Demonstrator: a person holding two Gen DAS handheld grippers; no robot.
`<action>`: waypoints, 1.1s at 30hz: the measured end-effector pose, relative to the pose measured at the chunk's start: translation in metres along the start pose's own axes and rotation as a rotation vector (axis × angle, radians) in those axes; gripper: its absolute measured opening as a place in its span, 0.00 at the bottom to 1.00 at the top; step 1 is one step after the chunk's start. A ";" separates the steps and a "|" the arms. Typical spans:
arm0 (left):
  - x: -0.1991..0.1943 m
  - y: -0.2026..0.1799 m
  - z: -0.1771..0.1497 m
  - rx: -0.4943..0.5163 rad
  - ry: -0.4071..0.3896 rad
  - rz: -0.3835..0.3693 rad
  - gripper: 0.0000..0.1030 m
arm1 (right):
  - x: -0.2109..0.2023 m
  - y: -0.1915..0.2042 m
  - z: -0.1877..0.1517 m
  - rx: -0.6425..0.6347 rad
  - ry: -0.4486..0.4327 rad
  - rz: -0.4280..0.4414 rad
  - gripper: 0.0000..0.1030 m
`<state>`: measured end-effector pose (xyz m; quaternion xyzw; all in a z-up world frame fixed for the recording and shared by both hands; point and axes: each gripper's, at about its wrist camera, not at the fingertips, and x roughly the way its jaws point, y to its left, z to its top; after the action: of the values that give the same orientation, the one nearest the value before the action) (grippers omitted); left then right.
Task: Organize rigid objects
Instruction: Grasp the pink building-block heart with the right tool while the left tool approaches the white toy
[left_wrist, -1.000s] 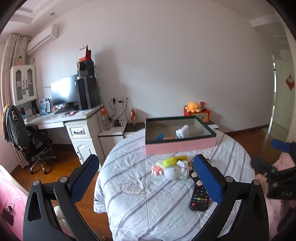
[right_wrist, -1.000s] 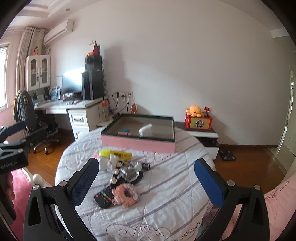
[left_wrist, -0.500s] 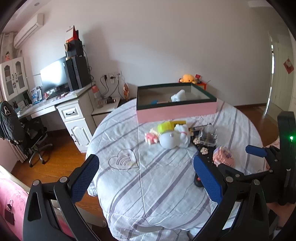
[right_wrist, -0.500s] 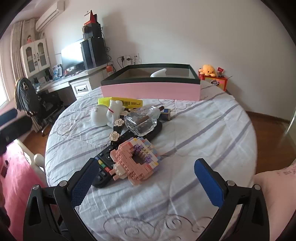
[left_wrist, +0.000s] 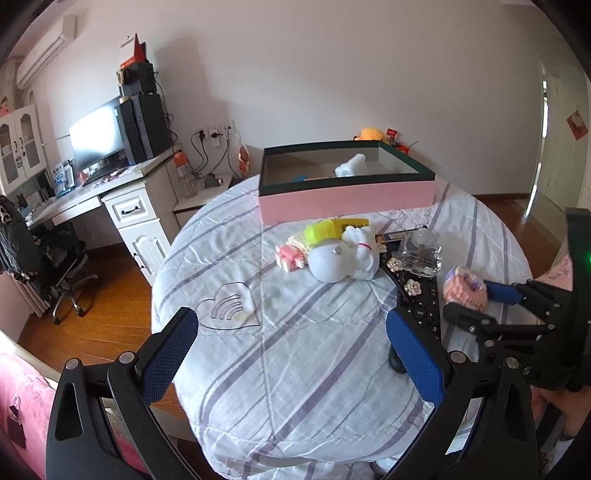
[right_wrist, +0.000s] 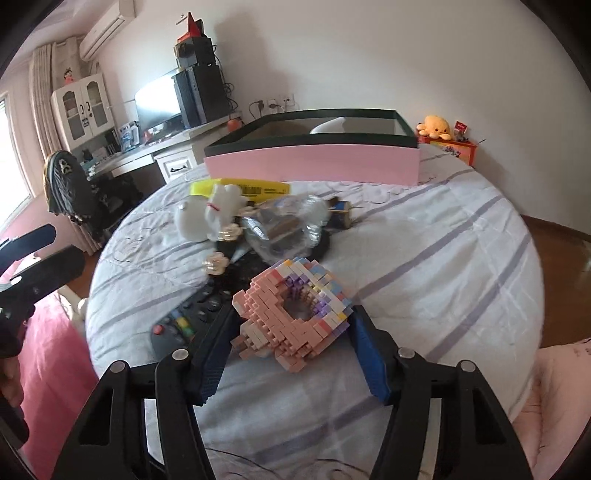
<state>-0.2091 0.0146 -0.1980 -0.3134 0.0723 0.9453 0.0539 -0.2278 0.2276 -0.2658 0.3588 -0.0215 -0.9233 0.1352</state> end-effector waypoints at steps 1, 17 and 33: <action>0.003 -0.002 0.000 -0.001 0.008 -0.008 1.00 | -0.002 -0.003 0.001 0.005 -0.009 -0.008 0.61; 0.074 -0.018 0.032 -0.072 0.092 -0.051 1.00 | 0.023 -0.053 0.038 -0.011 0.004 -0.131 0.61; 0.119 -0.018 0.041 -0.125 0.117 -0.095 0.98 | 0.044 -0.058 0.044 -0.035 0.033 -0.127 0.61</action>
<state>-0.3254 0.0464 -0.2385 -0.3741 0.0011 0.9244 0.0748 -0.3018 0.2693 -0.2700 0.3724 0.0196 -0.9242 0.0828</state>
